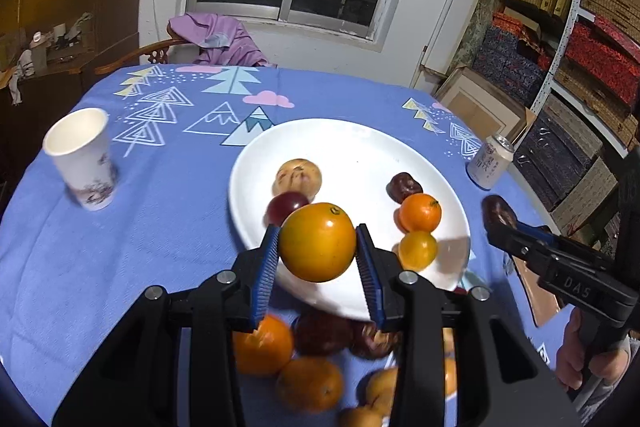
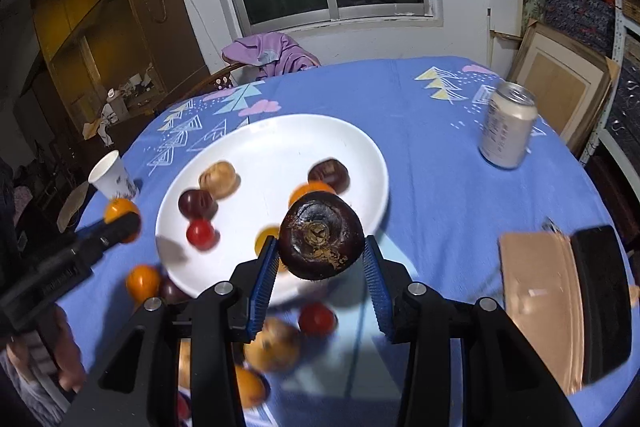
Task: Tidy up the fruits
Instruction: 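Carry the orange and dark fruit onto the plate and open both tools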
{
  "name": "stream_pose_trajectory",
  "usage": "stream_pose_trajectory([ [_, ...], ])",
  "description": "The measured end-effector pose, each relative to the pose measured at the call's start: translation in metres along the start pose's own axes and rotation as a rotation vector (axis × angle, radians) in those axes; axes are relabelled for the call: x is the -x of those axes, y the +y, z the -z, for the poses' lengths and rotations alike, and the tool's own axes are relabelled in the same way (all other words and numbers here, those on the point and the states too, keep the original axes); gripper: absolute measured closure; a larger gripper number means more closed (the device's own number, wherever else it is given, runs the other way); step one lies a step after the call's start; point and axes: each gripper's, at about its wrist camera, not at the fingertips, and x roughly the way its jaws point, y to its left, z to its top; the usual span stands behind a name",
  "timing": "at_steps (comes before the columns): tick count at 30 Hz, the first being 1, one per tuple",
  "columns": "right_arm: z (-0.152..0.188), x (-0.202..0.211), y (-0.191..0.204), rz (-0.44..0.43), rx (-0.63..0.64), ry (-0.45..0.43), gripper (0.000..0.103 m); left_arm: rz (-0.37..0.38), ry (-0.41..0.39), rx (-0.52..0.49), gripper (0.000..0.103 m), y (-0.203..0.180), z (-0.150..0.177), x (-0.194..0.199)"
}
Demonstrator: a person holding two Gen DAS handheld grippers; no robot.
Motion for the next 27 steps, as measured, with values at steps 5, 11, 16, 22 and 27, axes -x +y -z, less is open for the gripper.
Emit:
stream_pose_trajectory([
  [5, -0.020, -0.036, 0.018, -0.022, 0.021, 0.036, 0.059, 0.004, 0.061, -0.037, 0.065, -0.018, -0.009, -0.040],
  [11, -0.028, -0.070, 0.011, -0.057, -0.020, 0.089, 0.059, 0.010, 0.087, -0.097, 0.065, -0.033, -0.003, -0.068],
  [16, -0.030, -0.071, 0.009, -0.078, -0.033, 0.084, 0.054, 0.004, 0.075, -0.087, 0.053, -0.035, -0.004, -0.075],
  [22, -0.029, -0.054, 0.003, -0.086, -0.053, 0.050, 0.053, 0.012, 0.063, -0.054, 0.053, -0.027, -0.004, -0.063],
  [27, -0.016, -0.022, -0.004, -0.086, -0.071, 0.004, 0.047, 0.003, 0.005, 0.002, 0.029, -0.007, 0.000, -0.023],
])
